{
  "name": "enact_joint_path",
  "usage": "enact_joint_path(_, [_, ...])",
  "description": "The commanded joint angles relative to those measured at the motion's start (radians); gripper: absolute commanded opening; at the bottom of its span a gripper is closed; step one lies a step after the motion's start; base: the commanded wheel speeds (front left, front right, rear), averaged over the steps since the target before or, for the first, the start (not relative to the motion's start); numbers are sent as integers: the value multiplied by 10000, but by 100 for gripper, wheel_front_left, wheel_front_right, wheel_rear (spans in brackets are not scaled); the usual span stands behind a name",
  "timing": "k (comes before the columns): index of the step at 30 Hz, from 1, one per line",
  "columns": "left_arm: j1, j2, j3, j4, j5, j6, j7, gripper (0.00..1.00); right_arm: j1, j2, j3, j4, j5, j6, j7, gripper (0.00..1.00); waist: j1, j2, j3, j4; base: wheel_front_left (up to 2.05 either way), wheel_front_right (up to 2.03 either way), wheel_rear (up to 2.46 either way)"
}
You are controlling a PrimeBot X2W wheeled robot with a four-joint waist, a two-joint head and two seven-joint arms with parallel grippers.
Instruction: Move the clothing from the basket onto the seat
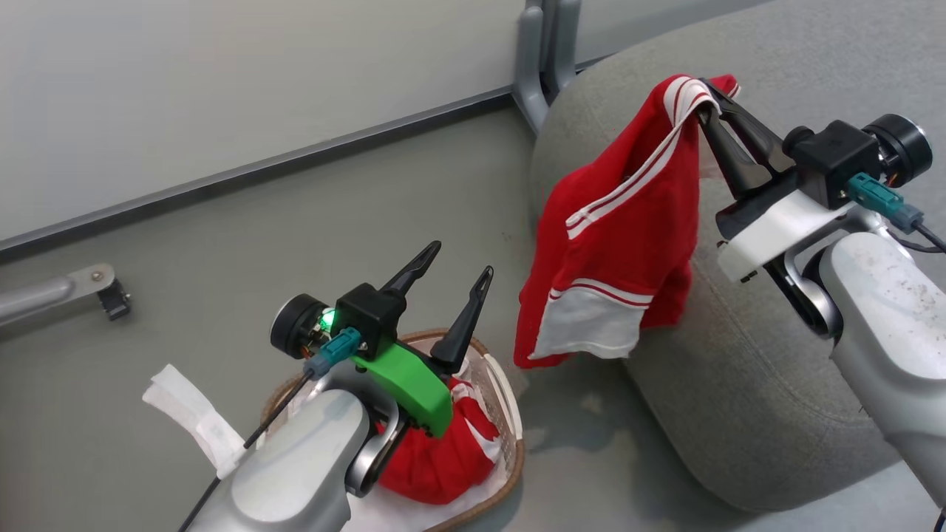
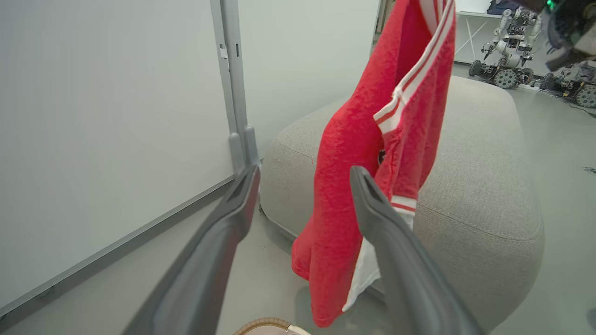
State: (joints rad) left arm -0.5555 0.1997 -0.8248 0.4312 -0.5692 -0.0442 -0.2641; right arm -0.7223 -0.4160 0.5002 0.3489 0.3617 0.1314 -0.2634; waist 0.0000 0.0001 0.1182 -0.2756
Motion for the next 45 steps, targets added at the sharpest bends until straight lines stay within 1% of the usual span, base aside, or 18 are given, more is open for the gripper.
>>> enact_joint_path(1, [-64, 18, 30, 20, 49, -24, -4, 100, 120, -7, -70, -92, -79, -14, -21, 0, 0, -1, 436, -611, 0, 0, 0])
enact_joint_path(6, [-175, -4, -2, -13, 246, -63, -5, 100, 192, -23, -242, -160, -132, -14, -21, 0, 0, -1, 677, -949, 0, 0, 0])
enact_joint_path(13, [-259, -29, -130, -92, 426, -117, -5, 100, 160, 24, -485, -8, -170, -14, -9, 0, 0, -1, 906, -955, 0, 0, 0])
enact_joint_path(16, [-300, 19, -214, -142, 503, -134, 11, 100, -301, -25, -488, 75, -90, -14, 133, 0, 0, -1, 1039, -844, 0, 0, 0])
enact_joint_path(19, [-350, 77, -247, -228, 540, -62, 48, 100, -827, -162, -510, 184, 58, -14, 356, 0, 0, -1, 1197, -710, 0, 0, 0])
enact_joint_path(23, [-371, 144, -286, -448, 549, 10, 134, 100, -2187, -502, -637, 491, 356, -14, 813, 0, 0, -1, 1531, -435, 0, 0, 0])
enact_joint_path(27, [-486, 214, -339, -723, 641, 104, 242, 100, -3676, -1060, -820, 1046, 456, -14, 1285, 0, 0, -1, 1935, -117, 0, 0, 0])
enact_joint_path(31, [-690, 286, -413, -1070, 799, 183, 401, 100, -5107, -1521, -1322, 1460, 449, -14, 1703, 0, 0, -1, 2466, 231, 0, 0, 0])
enact_joint_path(36, [-1067, 314, -570, -1500, 1067, 221, 633, 100, -6818, -2749, -1668, 1814, -165, -14, 2273, 0, 0, -1, 3238, 788, 0, 0, 0])
enact_joint_path(39, [-1290, 337, -618, -1624, 1203, 240, 705, 100, -7567, -3325, -1913, 1939, -446, -14, 2562, 0, 0, -1, 3693, 1087, 0, 0, 0])
enact_joint_path(41, [-1486, 357, -647, -1741, 1271, 234, 752, 100, -8047, -3680, -2284, 2110, -620, -14, 2724, 0, 0, -1, 4041, 1261, 0, 0, 0])
enact_joint_path(45, [-1826, 340, -722, -1916, 1458, 231, 861, 100, -8303, -3960, -2874, 2622, -802, -14, 2816, 0, 0, -1, 4625, 1522, 0, 0, 0])
